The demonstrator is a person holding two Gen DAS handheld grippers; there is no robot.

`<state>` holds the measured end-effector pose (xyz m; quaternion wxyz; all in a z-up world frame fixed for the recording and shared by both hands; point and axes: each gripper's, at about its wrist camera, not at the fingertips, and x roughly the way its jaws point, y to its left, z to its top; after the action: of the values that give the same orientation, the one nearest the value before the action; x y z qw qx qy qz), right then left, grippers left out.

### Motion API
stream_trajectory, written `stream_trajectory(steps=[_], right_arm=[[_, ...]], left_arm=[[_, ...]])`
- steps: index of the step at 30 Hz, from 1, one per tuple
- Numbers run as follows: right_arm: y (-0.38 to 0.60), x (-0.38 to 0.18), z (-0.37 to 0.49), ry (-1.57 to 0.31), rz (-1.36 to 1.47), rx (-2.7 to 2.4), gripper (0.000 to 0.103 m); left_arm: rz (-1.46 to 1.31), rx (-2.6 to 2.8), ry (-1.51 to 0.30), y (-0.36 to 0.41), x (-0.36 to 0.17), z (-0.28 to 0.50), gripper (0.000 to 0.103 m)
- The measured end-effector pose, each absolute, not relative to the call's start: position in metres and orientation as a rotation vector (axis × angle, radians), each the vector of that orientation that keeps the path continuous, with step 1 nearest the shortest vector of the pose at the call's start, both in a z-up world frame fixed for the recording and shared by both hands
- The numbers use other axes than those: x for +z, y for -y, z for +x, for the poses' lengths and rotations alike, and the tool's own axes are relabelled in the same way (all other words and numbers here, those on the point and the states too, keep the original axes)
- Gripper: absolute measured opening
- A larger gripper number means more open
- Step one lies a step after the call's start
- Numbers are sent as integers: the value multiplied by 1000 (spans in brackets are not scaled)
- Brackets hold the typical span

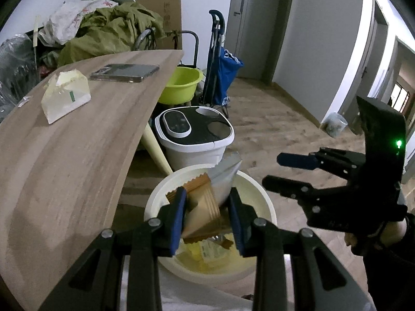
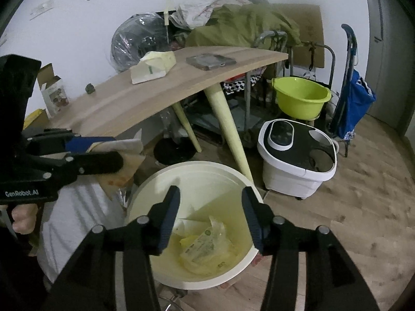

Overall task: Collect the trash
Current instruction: 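Open both tools to drop the plastic and paper into the bucket, then move both tools back over the table toward the bubble wrap and packets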

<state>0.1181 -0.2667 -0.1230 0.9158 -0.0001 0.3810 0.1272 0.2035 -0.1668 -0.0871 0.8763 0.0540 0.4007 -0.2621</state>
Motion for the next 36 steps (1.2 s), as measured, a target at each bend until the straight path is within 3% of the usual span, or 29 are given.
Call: stream_trajectory(steps=[9,13,15,36], right_arm=[[274,-117,118,-770,6,217,47],[273,-113,116,-763,0,202,47],[273,-111,115,-759,-2,197,47],[202,-71,123,-678,-103,334,52]], left_arm=[[106,-569,-889,172,-100,207,33],[89,-577,-895,171,-101,208,56],[75,-587,-880,169,-97,205,61],[9,-405,-703,90,-40,167,62]])
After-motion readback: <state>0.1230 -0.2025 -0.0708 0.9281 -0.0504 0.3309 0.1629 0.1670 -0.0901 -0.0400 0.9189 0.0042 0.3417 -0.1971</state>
